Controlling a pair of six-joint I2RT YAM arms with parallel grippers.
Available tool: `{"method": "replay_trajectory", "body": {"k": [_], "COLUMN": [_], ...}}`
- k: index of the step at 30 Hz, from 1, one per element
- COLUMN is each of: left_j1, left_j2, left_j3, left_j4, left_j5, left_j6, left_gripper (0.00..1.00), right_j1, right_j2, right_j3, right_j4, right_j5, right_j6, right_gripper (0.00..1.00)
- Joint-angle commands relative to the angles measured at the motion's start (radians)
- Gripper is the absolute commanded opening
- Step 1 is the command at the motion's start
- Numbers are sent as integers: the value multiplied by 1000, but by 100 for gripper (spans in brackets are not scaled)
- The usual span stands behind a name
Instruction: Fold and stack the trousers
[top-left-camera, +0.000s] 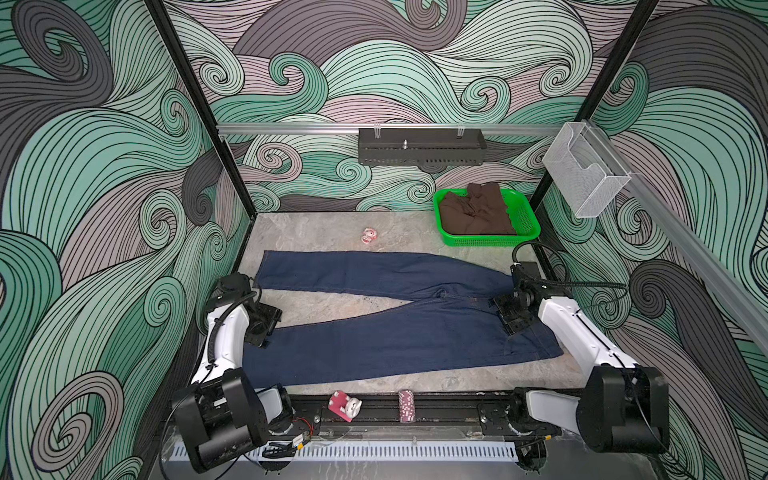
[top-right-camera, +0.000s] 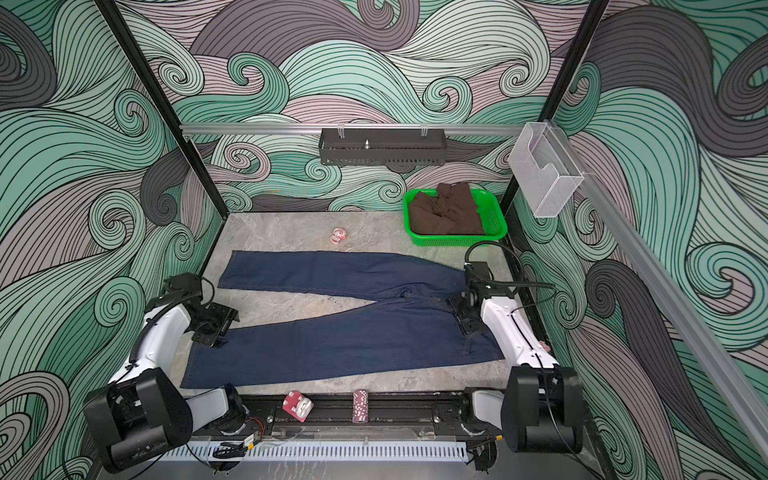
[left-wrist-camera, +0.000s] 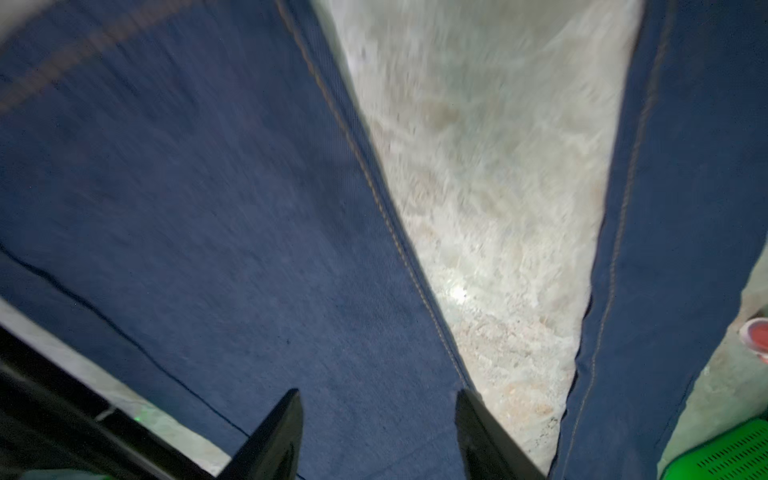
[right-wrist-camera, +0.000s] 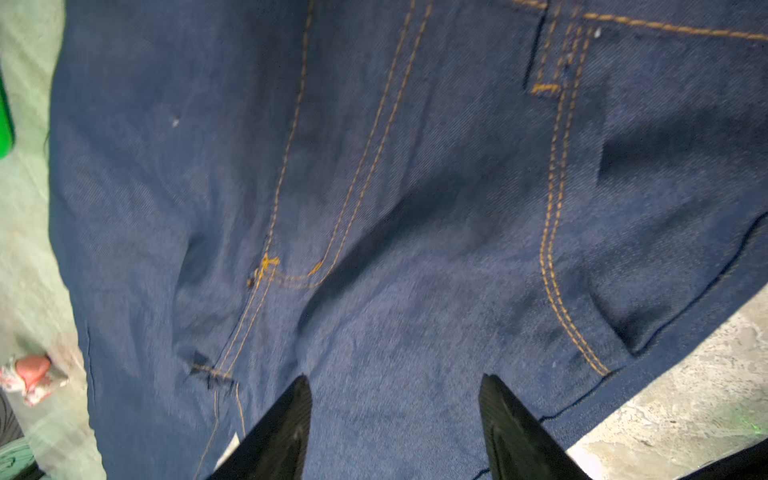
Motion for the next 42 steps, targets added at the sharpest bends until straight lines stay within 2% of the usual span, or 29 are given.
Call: {"method": "replay_trajectory", "body": {"k": [1,8,13,18,24,27,29,36,42], "left_j1": [-11,3,81,186,218,217,209,115,0], "left_j2": [51,245,322,394,450,440,419,375,440], "left_j3": [-80,-63,-40,23,118,172,215,442,560], "left_j4": [71,58,60,37,2,-28,-45,-80,-55], "left_j5": [88,25,7,14,59,100,122,170,175], "left_j6": [-86,-21,36,118,175,186,181,108,33], "left_gripper": [61,59,59,60,63,65,66,67,67], "right_j1": [-37,-119,-151,-164,-169,-169,-169,-171,-190], "right_j2": [40,130,110,26,-190,-246,-223,67,314], "right_j3": [21,-41,-126,-239,-311,-222,-121,265,483], "right_j4": [11,46,36,-10,-100,-139,-161,-178,-174], "right_j5": [-17,-84,-77,-55,-28,-5,13,56,-2], "right_j6": [40,96,128,160,188,183,164,106,96], "right_gripper": [65,64,62,60,58,57,58,64,67]}}
